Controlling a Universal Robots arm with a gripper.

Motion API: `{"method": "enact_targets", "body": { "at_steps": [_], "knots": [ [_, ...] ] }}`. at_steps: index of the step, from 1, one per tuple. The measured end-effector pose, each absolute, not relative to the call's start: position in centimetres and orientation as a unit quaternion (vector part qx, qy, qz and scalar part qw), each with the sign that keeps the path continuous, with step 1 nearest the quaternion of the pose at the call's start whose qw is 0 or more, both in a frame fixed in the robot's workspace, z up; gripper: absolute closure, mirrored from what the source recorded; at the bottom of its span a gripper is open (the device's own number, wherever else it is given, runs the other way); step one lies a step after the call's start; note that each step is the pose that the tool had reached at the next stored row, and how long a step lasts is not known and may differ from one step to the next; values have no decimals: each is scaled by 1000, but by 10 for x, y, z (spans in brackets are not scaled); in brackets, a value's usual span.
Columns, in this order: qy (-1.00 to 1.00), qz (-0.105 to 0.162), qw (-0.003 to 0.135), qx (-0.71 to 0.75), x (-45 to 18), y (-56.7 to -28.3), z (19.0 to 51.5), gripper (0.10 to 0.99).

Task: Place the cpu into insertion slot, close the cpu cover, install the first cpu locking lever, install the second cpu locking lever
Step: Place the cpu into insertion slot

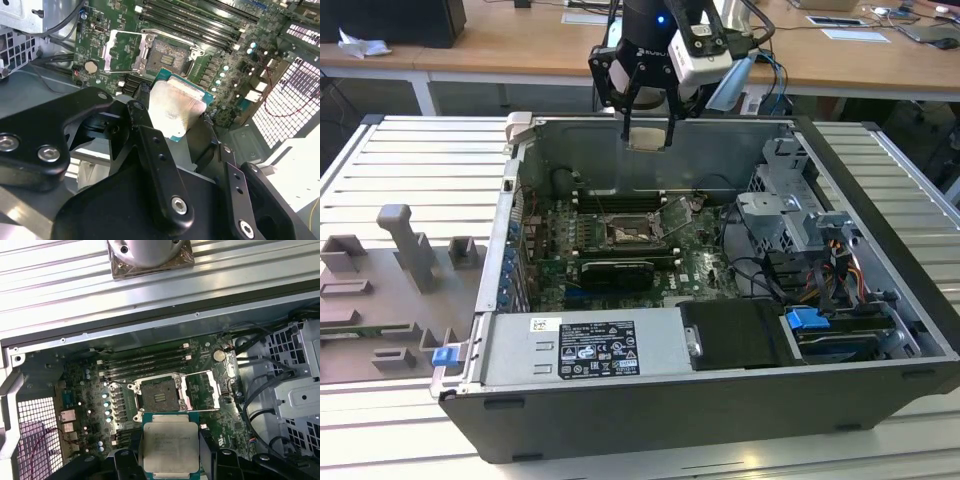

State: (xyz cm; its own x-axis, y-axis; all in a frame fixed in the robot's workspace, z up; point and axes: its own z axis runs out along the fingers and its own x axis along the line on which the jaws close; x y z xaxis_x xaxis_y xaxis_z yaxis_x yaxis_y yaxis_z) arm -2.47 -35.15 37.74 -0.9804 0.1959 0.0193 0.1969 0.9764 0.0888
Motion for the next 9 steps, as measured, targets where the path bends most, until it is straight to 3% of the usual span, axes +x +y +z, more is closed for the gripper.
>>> {"method": "enact_targets", "body": {
  "at_steps": [9],
  "knots": [
    [-993, -45, 5, -112, -25, -352, 377, 549]
  ]
}}
